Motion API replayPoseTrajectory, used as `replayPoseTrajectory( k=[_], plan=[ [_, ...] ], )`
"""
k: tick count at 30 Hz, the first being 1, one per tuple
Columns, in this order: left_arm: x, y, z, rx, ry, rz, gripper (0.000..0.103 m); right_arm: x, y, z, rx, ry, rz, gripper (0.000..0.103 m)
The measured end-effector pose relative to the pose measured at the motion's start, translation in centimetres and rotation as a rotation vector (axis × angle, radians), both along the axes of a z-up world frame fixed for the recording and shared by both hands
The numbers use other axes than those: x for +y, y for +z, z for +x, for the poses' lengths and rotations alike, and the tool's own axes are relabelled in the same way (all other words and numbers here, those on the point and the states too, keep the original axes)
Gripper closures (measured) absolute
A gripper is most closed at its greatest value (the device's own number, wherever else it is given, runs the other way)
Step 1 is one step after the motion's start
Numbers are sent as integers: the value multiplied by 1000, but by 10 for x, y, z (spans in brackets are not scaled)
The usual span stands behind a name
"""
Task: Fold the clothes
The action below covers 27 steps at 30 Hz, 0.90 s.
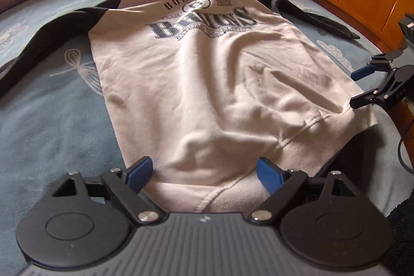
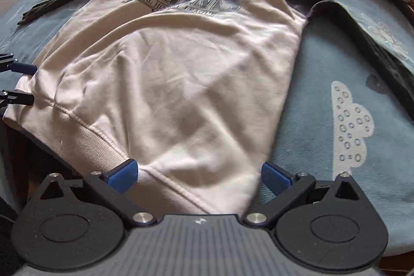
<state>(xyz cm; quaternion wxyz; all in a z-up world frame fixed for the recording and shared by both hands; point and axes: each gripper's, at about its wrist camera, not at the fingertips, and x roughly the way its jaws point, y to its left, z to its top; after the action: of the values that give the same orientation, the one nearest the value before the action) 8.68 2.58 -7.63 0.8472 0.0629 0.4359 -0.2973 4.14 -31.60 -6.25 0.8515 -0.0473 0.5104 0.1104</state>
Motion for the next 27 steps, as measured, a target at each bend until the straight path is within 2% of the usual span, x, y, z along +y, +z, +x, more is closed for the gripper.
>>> replayPoseTrajectory(
  k=[4,7,10,12,15,18,21,24,27],
  plan=[
    [-4,22,25,-33,42,-37,16,27,20,20,-101,51,78,0],
    [-10,34,55,-33,87,-47,16,61,13,50,-125,122,130,0],
    [-18,35,83,-30,120,-107,16,88,1,80,-135,153,190,0],
    [-24,26,101,3,130,-153,16,76,-6,79,-124,118,190,0],
    [-29,2,120,39,171,-146,16,59,-17,79,-106,67,190,0],
    [-26,-17,130,33,224,-85,16,31,-25,70,-93,0,175,0],
    [-20,-15,132,41,219,-108,16,-5,-24,50,-97,-80,209,0],
    [-25,-3,140,58,232,-78,16,-12,-19,48,-92,-138,238,0],
    [-31,8,151,28,191,-129,15,-18,-13,47,-89,-193,265,0]
  ],
)
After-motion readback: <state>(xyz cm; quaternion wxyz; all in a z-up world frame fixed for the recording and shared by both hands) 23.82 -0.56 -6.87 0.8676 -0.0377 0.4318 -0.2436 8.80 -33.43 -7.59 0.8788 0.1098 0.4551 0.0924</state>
